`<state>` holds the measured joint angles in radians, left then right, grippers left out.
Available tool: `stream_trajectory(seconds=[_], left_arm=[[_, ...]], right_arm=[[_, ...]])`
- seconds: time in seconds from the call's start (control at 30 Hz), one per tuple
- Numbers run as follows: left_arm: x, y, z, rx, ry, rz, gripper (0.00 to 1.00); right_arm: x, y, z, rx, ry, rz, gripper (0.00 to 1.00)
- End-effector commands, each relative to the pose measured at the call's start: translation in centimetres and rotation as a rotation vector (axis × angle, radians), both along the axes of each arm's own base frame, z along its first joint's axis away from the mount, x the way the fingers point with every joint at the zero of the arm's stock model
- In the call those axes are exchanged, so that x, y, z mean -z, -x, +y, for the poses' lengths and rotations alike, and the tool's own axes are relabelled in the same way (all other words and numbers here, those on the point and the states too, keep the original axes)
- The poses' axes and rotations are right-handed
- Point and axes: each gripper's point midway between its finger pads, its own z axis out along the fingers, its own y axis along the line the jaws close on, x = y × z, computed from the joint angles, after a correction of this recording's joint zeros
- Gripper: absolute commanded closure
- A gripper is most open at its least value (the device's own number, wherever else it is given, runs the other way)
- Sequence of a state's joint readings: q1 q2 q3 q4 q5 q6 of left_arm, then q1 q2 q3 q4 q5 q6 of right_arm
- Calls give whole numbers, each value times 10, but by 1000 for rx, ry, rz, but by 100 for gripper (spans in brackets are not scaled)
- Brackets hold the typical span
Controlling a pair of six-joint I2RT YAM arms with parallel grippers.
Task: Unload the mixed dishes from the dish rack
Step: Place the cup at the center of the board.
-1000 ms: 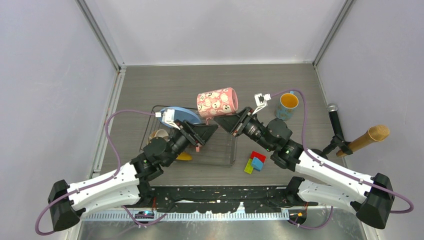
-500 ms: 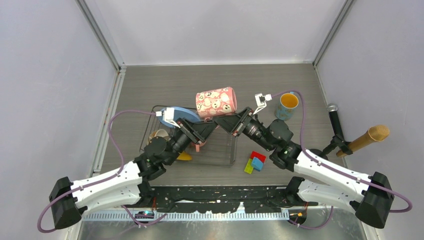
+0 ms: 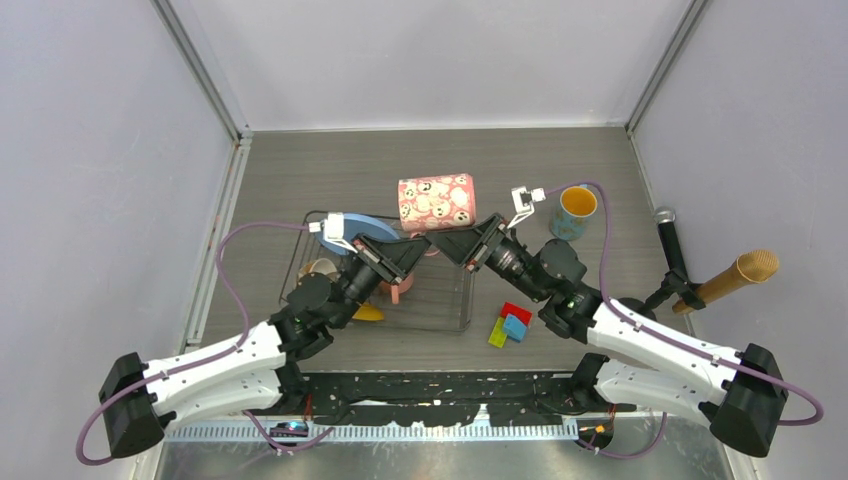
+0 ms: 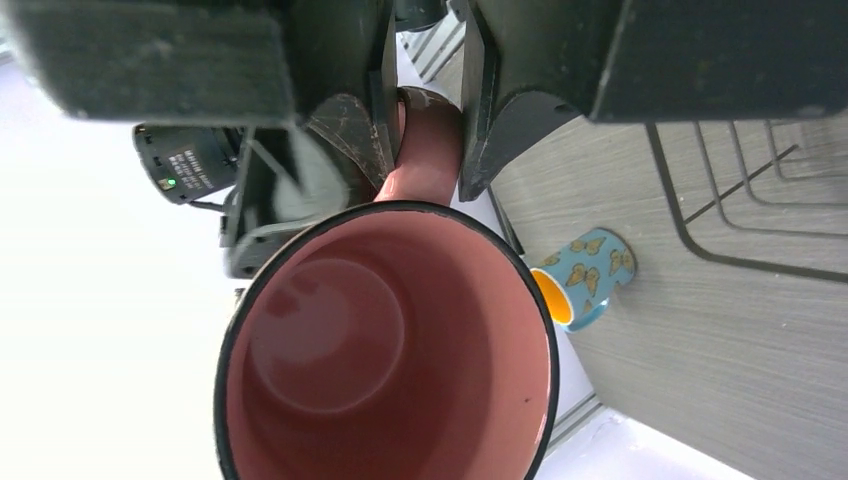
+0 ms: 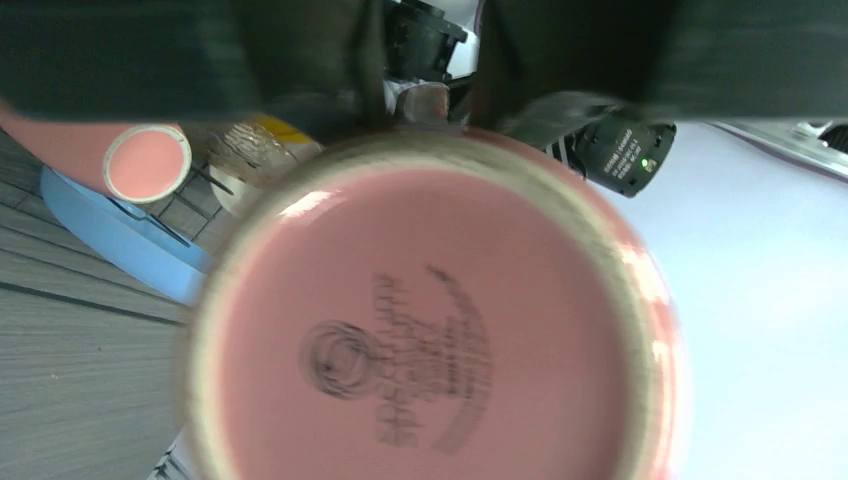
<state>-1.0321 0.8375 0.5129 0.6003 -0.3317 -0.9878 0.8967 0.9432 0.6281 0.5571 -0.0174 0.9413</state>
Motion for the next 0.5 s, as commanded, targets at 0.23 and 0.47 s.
stream_trajectory(seconds=[0.23,0.47], left_arm=[[-1,-4,1,-32,-24,-32,100],[-8,-9,7,-73,12,-31,100]], right_arm=[[-3,-19,-16,150,66,70,5],[18,-21,-26,197,134,119,1]])
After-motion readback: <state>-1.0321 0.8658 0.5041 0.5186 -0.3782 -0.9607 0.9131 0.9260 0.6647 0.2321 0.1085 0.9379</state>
